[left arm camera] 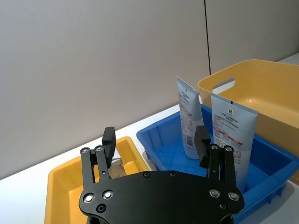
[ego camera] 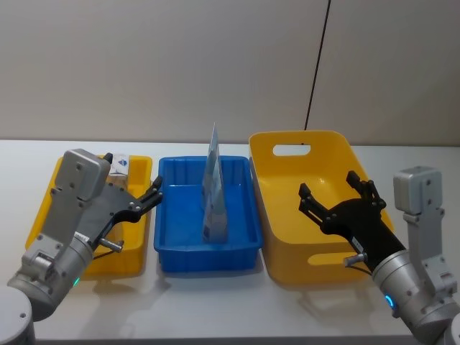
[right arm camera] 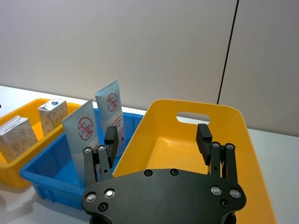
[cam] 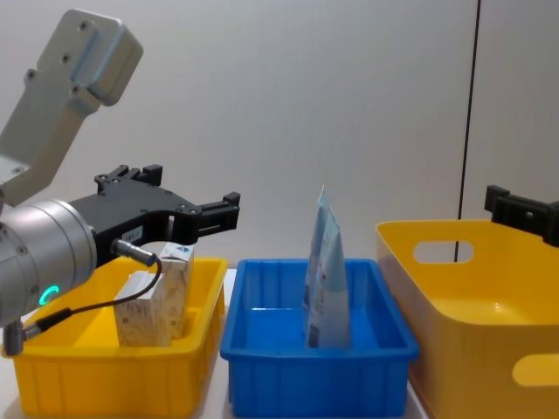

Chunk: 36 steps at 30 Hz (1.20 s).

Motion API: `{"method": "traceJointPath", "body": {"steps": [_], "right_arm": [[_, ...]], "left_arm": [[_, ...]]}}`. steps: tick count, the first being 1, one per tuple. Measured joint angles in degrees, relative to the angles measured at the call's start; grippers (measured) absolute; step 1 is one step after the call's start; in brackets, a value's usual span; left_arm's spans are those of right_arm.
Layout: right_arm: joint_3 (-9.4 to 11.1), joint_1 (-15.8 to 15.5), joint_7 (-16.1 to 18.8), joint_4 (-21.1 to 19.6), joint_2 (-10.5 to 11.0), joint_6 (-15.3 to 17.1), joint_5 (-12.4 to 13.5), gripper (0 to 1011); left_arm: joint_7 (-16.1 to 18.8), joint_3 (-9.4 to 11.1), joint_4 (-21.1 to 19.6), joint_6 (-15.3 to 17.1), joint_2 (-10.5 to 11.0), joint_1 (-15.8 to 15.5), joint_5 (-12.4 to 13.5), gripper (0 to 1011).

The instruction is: Bimanual collaborative sorting of washing and personal care products

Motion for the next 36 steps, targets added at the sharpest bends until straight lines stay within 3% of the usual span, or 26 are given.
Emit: {"method": "traceJointPath", "body": {"steps": [36], "right_arm": [[0.0, 0.0, 0.0, 0.0, 0.0, 0.0, 0.0, 1003]], "left_arm": [[0.0, 0.0, 0.0, 0.0, 0.0, 0.0, 0.0, 1000]]}}
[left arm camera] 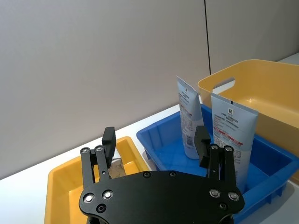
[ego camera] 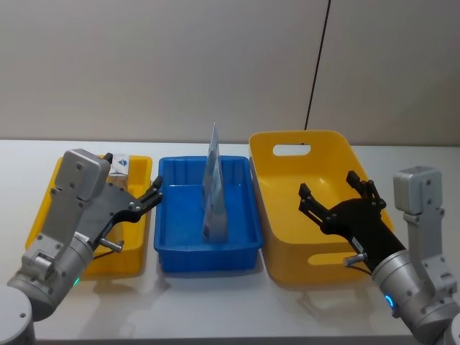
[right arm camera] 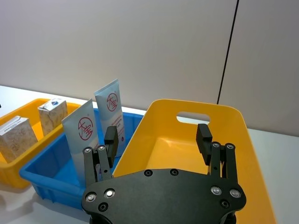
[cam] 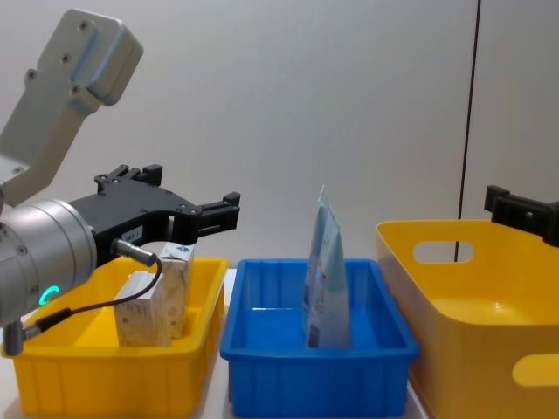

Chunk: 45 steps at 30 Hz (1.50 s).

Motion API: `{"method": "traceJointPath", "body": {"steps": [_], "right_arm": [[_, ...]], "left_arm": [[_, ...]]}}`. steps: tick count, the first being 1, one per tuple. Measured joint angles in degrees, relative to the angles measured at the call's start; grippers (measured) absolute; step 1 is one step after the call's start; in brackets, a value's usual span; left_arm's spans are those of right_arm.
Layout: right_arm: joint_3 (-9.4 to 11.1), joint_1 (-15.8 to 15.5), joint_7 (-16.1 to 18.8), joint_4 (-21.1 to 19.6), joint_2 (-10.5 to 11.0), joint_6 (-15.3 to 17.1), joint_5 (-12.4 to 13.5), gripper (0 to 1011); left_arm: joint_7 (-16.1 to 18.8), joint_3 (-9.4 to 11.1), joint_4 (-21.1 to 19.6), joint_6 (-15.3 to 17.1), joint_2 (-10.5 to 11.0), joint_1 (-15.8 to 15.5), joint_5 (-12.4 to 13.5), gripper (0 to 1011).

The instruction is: Bimanual collaborative sorting of washing and personal care products

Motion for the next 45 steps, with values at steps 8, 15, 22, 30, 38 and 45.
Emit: {"method": "traceJointPath", "body": {"steps": [8, 15, 22, 30, 38, 45], "right_arm": [[0.0, 0.0, 0.0, 0.0, 0.0, 0.0, 0.0, 1003], [0.0, 0.0, 0.0, 0.0, 0.0, 0.0, 0.0, 1003], [0.0, 0.0, 0.0, 0.0, 0.0, 0.0, 0.0, 1003], [0.0, 0.0, 0.0, 0.0, 0.0, 0.0, 0.0, 1003], [0.0, 0.0, 0.0, 0.0, 0.0, 0.0, 0.0, 1003], [0.0, 0.0, 0.0, 0.0, 0.0, 0.0, 0.0, 1003]], "left_arm": [[0.0, 0.0, 0.0, 0.0, 0.0, 0.0, 0.0, 1000], [0.0, 0.0, 0.0, 0.0, 0.0, 0.0, 0.0, 1000], [0.0, 0.0, 0.0, 0.0, 0.0, 0.0, 0.0, 1000], [0.0, 0.0, 0.0, 0.0, 0.0, 0.0, 0.0, 1000], [-0.1, -0.3, -0.1, 1.2, -0.1, 0.1, -0.2, 1000], [0.0, -0.7, -0.9, 5.5, -0.4, 0.3, -1.0, 1000]]}}
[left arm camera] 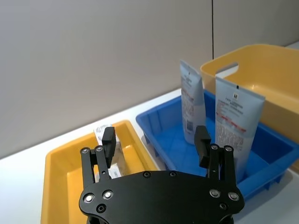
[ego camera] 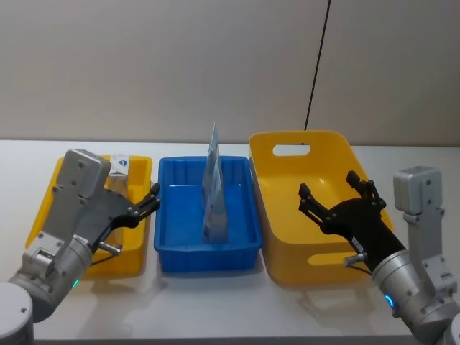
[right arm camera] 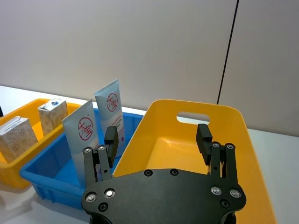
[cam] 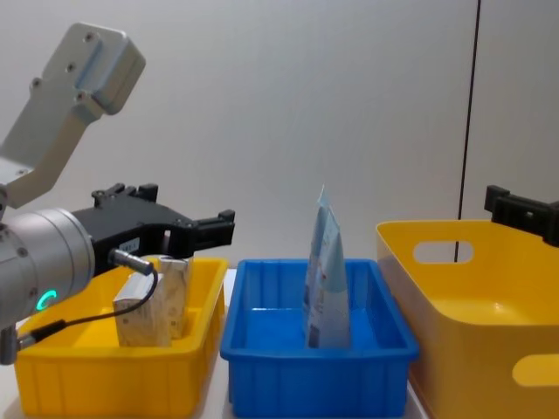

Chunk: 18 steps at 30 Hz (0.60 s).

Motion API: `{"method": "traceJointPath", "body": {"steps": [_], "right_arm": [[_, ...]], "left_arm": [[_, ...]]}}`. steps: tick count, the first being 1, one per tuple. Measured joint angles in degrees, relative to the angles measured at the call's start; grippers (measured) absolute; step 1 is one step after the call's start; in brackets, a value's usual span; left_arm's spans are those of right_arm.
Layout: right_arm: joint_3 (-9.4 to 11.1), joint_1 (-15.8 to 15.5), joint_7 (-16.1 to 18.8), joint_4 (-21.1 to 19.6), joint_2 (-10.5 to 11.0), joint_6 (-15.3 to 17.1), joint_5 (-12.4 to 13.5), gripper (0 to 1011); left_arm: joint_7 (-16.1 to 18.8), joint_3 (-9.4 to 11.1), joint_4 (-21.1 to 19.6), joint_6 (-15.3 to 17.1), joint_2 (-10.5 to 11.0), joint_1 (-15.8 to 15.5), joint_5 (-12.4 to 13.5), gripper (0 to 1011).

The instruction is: Bimanual collaborative sorting of washing and personal care products

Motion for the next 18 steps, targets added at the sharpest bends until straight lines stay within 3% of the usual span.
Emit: {"method": "traceJointPath", "body": {"steps": [15, 18], "right_arm": [[0.0, 0.0, 0.0, 0.0, 0.0, 0.0, 0.0, 1003], [0.0, 0.0, 0.0, 0.0, 0.0, 0.0, 0.0, 1003]], "left_arm": [[2.0, -1.6, -1.6, 14.2, -1.5, 0.1, -2.2, 1000], [2.3, -1.9, -1.6, 15.8, -1.9, 0.1, -2.5, 1000]]}}
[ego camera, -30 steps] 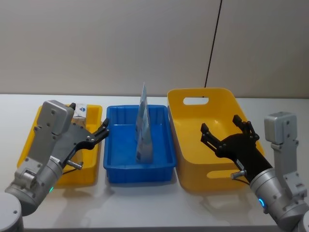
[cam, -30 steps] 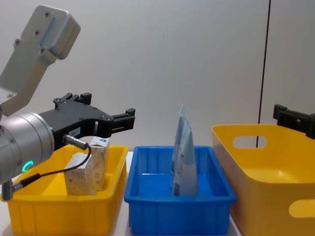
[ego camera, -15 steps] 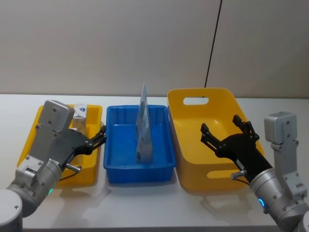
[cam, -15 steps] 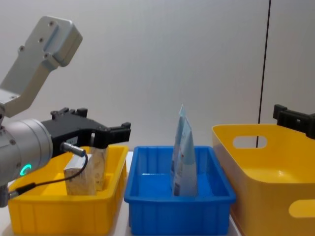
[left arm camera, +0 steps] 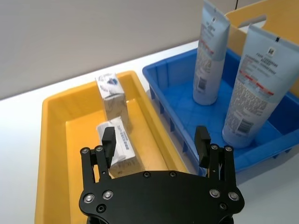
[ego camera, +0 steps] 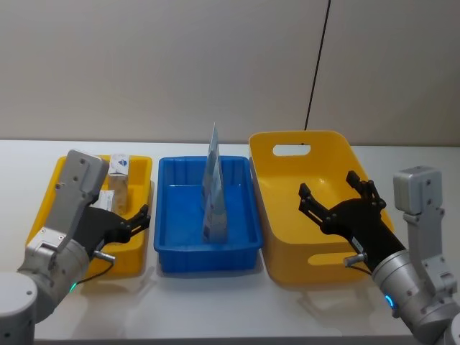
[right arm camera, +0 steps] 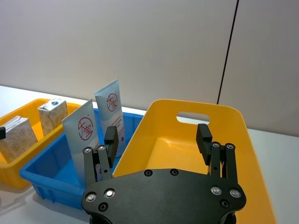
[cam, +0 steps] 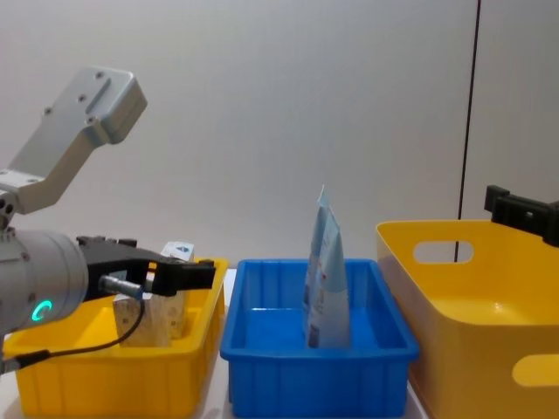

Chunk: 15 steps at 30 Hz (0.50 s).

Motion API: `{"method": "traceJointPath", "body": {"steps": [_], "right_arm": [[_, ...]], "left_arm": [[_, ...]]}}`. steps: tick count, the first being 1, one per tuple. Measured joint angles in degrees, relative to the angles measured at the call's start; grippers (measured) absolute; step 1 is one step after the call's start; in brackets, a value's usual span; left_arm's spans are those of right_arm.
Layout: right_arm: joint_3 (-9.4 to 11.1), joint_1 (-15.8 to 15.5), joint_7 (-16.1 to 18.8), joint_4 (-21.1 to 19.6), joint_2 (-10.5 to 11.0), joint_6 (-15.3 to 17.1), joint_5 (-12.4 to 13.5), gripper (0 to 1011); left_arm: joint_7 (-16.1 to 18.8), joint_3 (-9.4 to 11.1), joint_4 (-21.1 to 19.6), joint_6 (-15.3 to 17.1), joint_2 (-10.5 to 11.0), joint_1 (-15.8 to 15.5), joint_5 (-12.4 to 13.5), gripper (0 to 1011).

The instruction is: Bimanual collaborative sorting of washing and personal care products

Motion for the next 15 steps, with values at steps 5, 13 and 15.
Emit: {"method": "traceJointPath", "body": {"steps": [5, 13, 15], "right_arm": [[0.0, 0.0, 0.0, 0.0, 0.0, 0.0, 0.0, 1003], [0.0, 0.0, 0.0, 0.0, 0.0, 0.0, 0.0, 1003], [0.0, 0.0, 0.0, 0.0, 0.0, 0.0, 0.0, 1003]], "left_arm": [[0.4, -0.8, 0.6, 3.0, -0.9, -0.3, -0.8, 1000], [0.1, -1.0, 2.7, 3.8, -1.9, -1.6, -0.9, 1000], [0.0, -1.0, 3.2, 3.8, -2.0, -1.9, -0.9, 1000]]}}
